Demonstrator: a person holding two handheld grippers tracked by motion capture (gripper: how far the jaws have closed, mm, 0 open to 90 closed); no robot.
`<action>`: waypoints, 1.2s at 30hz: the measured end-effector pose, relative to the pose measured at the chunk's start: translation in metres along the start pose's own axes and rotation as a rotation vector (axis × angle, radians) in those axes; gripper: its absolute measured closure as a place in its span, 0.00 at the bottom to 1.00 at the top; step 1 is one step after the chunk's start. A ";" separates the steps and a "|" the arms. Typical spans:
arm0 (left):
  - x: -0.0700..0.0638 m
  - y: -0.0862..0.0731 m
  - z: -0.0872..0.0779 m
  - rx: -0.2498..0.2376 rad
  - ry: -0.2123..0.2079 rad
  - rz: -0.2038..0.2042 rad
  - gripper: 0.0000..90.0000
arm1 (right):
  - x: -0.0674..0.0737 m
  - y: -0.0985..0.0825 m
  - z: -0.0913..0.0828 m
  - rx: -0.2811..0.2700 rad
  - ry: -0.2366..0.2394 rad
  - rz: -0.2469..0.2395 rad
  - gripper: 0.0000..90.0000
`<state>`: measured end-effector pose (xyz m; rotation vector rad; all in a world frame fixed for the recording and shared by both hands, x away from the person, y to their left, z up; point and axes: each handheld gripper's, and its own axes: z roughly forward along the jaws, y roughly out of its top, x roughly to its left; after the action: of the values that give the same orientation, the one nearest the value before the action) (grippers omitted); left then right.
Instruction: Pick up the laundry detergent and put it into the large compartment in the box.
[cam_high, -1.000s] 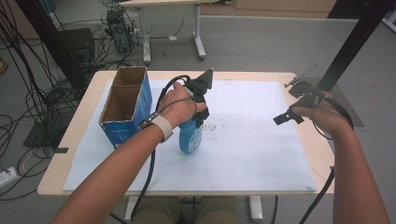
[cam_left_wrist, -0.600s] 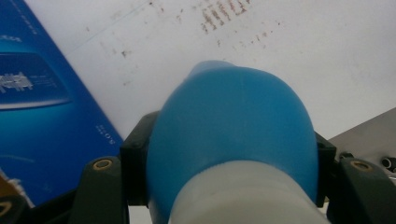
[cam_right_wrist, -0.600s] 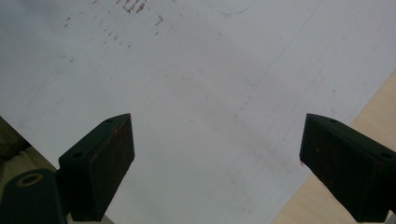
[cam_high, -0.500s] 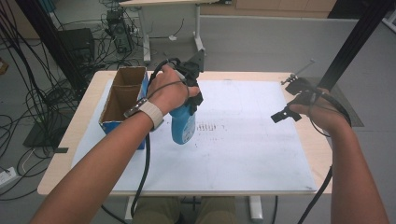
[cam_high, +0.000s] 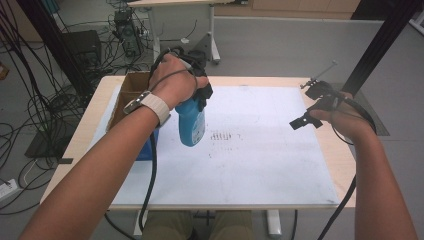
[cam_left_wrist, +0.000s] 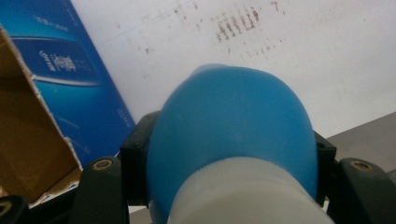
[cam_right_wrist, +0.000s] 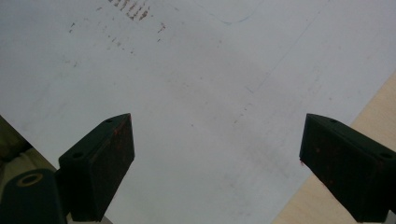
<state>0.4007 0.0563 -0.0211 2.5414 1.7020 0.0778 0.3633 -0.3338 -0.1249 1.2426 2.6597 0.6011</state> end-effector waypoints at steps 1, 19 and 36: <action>0.003 -0.001 -0.005 -0.007 0.000 -0.017 0.43 | 0.001 0.001 0.000 -0.001 -0.004 -0.004 0.11; 0.030 -0.005 -0.039 0.005 -0.002 -0.136 0.42 | 0.003 0.006 0.000 -0.004 -0.004 -0.021 0.11; 0.058 -0.019 -0.069 -0.029 -0.008 -0.199 0.42 | 0.001 0.011 0.007 -0.009 0.015 -0.037 0.11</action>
<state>0.3991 0.1202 0.0454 2.3341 1.9248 0.0795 0.3726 -0.3247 -0.1264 1.1886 2.6824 0.6184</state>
